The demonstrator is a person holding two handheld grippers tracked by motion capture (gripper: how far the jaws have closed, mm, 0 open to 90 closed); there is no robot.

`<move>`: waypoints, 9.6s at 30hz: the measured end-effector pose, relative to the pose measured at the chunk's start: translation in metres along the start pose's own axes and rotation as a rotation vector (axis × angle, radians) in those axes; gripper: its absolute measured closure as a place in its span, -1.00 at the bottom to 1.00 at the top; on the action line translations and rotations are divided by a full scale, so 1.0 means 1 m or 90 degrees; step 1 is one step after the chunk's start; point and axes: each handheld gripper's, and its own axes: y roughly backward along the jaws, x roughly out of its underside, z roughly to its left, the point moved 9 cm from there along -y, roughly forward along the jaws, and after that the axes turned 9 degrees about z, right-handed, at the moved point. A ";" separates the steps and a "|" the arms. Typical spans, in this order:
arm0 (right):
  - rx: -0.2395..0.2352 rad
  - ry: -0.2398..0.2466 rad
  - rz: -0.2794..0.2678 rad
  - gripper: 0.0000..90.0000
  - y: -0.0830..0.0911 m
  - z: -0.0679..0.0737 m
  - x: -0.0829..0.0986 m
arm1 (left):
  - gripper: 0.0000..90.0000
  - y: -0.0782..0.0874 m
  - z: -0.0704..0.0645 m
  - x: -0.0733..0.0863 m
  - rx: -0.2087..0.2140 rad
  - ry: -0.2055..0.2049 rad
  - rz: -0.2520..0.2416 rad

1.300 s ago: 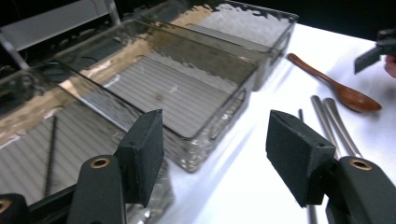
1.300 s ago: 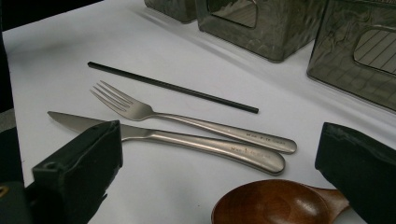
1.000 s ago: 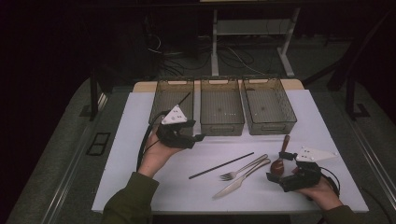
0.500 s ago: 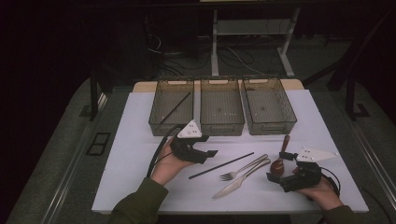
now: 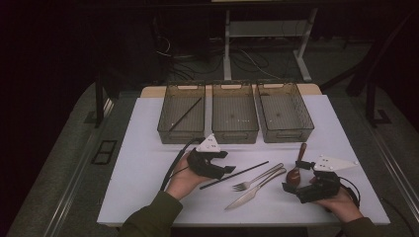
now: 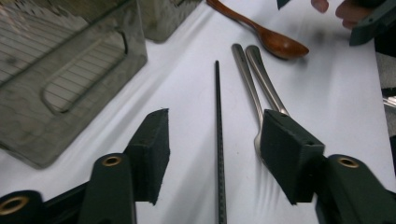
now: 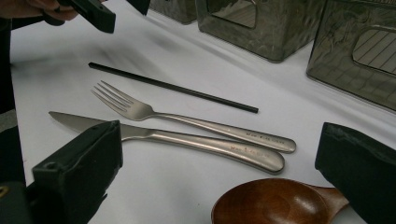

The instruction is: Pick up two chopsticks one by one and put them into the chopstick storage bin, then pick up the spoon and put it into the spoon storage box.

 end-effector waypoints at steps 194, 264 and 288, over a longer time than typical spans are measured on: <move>0.002 -0.005 -0.003 -0.99 0.001 -0.003 0.000 | 0.90 0.094 0.199 -0.014 -0.188 0.208 0.036; 0.000 -0.011 -0.011 -0.99 0.002 -0.004 -0.001 | 0.16 0.087 0.162 -0.020 -0.129 0.165 -0.017; 0.002 -0.015 -0.013 -0.99 0.004 -0.004 0.000 | -0.18 0.097 0.080 -0.003 -0.086 0.092 -0.074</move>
